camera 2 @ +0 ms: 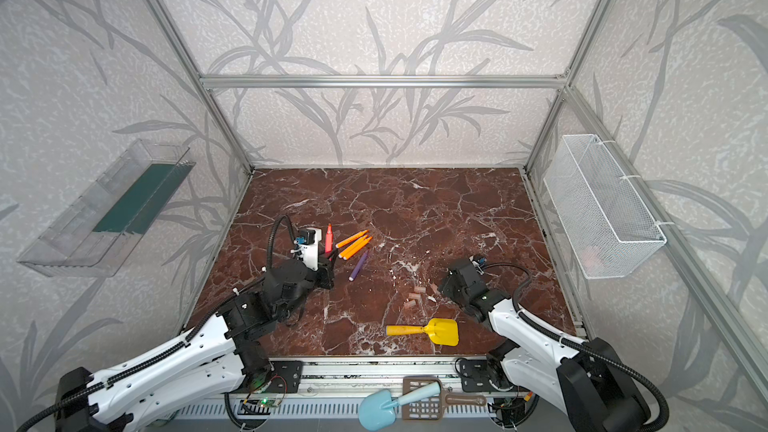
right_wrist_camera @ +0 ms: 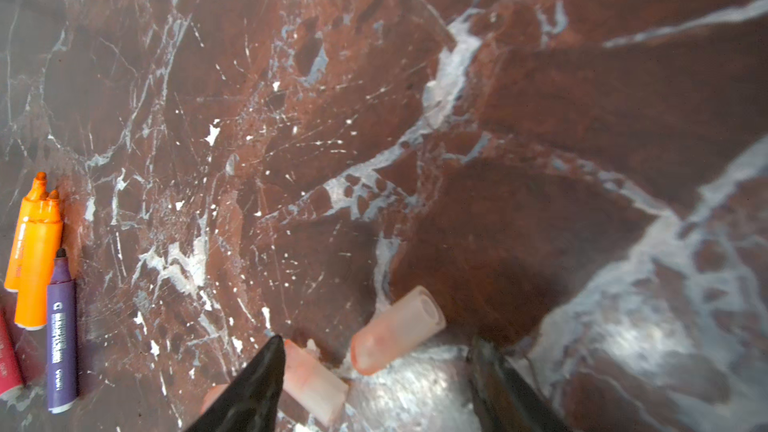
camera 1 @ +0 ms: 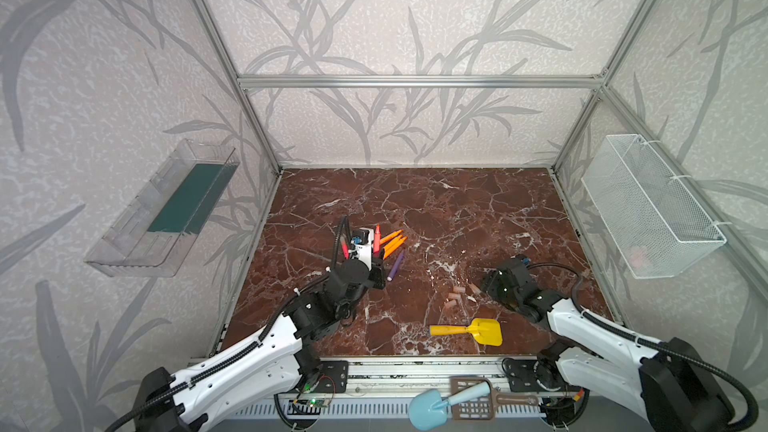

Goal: Insert the pens into the pen caps
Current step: 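Lower the right gripper onto a pink cap and grasp it while left holds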

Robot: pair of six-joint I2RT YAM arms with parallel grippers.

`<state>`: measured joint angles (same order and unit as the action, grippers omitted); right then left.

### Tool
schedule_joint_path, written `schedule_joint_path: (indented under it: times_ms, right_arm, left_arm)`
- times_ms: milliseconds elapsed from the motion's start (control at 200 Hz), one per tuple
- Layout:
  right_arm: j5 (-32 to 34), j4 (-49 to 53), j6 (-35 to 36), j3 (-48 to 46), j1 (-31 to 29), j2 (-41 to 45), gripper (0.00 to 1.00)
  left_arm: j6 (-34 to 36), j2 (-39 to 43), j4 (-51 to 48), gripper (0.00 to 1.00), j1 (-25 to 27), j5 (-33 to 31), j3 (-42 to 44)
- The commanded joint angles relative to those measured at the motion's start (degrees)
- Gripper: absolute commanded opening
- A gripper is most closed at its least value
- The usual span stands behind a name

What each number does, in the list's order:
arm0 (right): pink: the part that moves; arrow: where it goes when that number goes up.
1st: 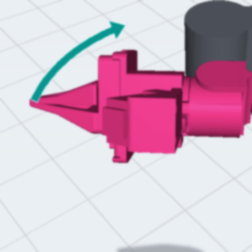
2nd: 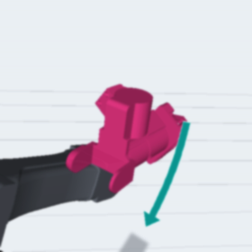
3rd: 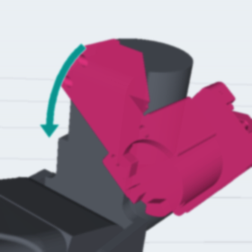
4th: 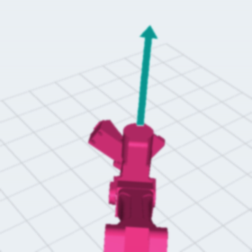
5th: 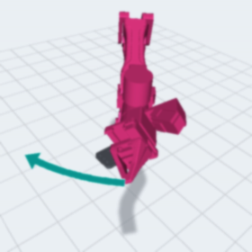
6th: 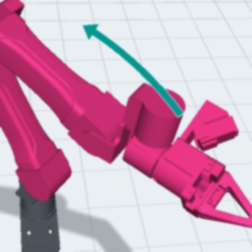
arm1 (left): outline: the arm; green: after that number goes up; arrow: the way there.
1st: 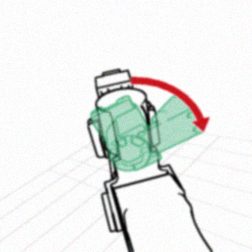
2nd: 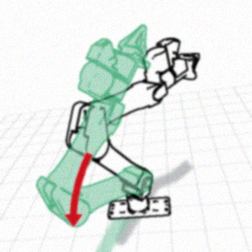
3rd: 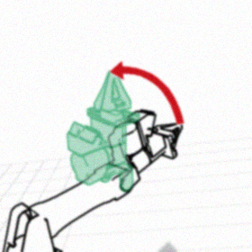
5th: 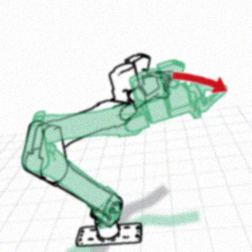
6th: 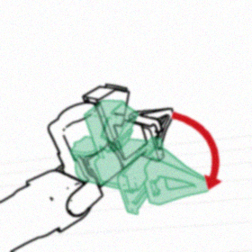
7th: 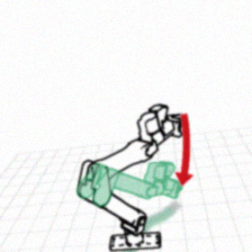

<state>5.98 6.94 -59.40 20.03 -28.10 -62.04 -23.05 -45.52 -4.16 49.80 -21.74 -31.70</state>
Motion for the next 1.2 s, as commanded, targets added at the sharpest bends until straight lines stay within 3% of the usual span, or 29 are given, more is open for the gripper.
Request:
schedule_joint_path:
  times_ms: [0,355,595,1199]
  right_arm:
    - [-2.87,-3.36,-0.35,1.91,0.17,-3.45,0.65]
    - [1.72,4.45,5.33,7.49,0.19,-6.58,0.57]
    - [1.05,8.00,10.11,10.71,0.00,-10.11,0.47]
    - [5.36,9.48,11.49,12.88,-2.87,-16.51,0.29]
  left_arm:
    - [0.55,0.09,1.46,0.00,-0.23,-0.08,0.43]
    - [0.20,0.15,1.09,0.00,-0.21,-0.23,0.41]
    - [0.13,0.03,1.26,0.00,-0.23,-0.30,0.41]
    - [0.10,1.22,0.61,0.00,-0.23,-0.81,0.48]
